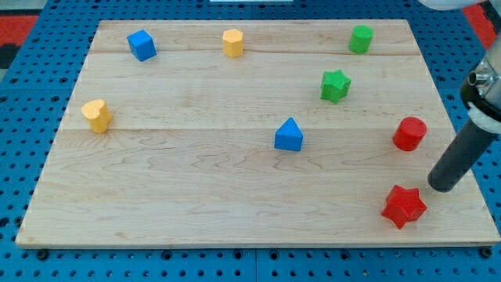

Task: Place the red circle diagonal to blue triangle

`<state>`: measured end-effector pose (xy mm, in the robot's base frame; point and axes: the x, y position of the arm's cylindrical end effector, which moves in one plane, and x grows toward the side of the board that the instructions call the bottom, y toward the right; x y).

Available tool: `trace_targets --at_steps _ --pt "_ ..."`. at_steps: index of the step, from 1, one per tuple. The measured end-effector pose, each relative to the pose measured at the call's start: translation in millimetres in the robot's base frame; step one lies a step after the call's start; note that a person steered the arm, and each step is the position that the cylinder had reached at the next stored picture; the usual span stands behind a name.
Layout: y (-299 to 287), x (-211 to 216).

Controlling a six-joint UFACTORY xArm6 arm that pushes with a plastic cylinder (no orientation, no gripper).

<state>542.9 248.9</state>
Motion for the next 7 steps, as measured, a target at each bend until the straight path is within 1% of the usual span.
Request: trace_targets --at_steps 1,3,7 --pt "52.3 -7.5" --pt "95.6 -8.6" --pt "96.2 -14.0"
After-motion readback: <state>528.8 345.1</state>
